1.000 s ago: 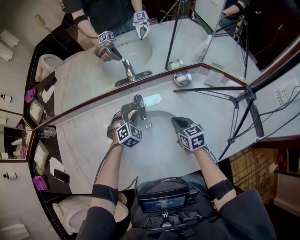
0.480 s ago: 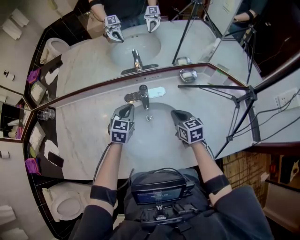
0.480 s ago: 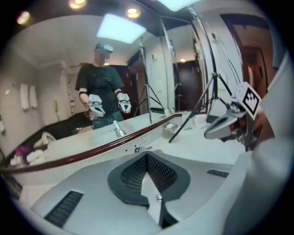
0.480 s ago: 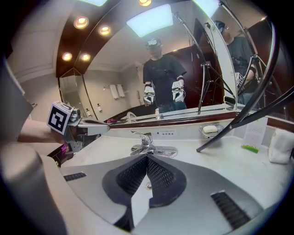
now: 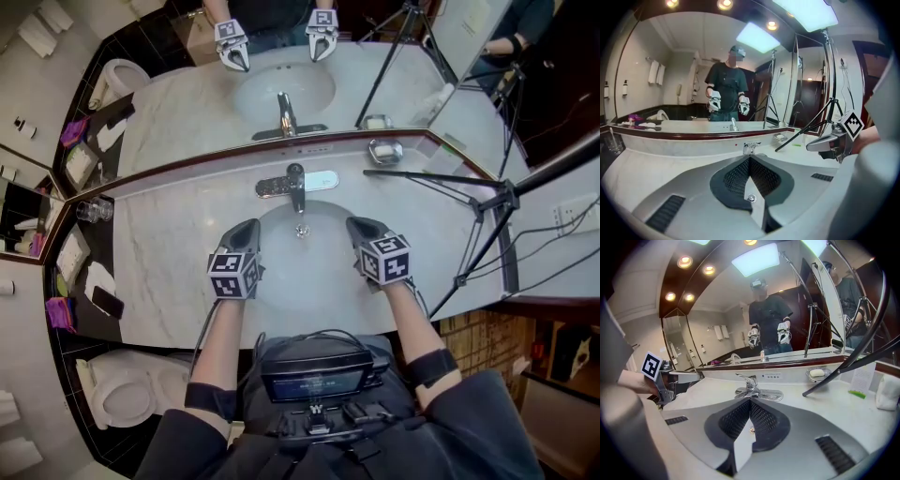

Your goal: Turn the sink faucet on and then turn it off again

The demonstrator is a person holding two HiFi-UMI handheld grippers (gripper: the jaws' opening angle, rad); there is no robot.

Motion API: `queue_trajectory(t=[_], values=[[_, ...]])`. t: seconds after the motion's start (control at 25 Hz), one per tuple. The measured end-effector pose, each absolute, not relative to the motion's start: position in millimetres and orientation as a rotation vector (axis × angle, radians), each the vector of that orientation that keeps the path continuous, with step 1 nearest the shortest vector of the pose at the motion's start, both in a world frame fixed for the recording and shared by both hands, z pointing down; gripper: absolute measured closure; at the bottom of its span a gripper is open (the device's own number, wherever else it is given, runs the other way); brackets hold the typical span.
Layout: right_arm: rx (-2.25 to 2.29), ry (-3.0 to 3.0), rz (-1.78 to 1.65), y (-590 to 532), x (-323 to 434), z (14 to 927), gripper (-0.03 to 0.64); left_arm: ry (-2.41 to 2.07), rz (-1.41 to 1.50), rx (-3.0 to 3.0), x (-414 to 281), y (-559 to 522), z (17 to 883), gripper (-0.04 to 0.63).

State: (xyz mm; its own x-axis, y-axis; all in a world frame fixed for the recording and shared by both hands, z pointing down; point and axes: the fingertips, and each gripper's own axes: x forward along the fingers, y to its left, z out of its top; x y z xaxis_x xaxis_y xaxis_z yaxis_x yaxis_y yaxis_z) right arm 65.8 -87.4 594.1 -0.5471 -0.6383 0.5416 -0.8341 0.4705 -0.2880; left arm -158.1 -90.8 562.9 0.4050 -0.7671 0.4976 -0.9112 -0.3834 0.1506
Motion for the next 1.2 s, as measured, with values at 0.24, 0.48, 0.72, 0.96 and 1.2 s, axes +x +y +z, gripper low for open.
queue_trajectory(t=[0.24, 0.48, 0.72, 0.96, 1.2], values=[[1.228, -2.372, 0.752, -90.5, 62.6, 594.0, 0.6, -1.489, 0.462, 2.235, -169.9, -90.1, 564.9, 0.592], [1.227, -2.368, 0.754, -90.2, 61.0, 593.0, 0.6, -1.497, 0.505, 2.286, -166.0, -98.1, 561.4, 0.591], [1.239, -2.362, 0.759, -91.8, 62.8, 594.6, 0.6, -1.42, 0.632, 2.402, -145.4, -113.6, 567.1, 0.522], [1.249, -2.355, 0.773, -90.0, 65.1, 599.5, 0.6, -1.264, 0.861, 2.555, -109.8, -136.5, 571.9, 0.403], [1.267, -2.338, 0.792, -89.7, 72.2, 605.1, 0.6, -1.087, 1.301, 2.753, -79.0, -161.8, 594.7, 0.351]])
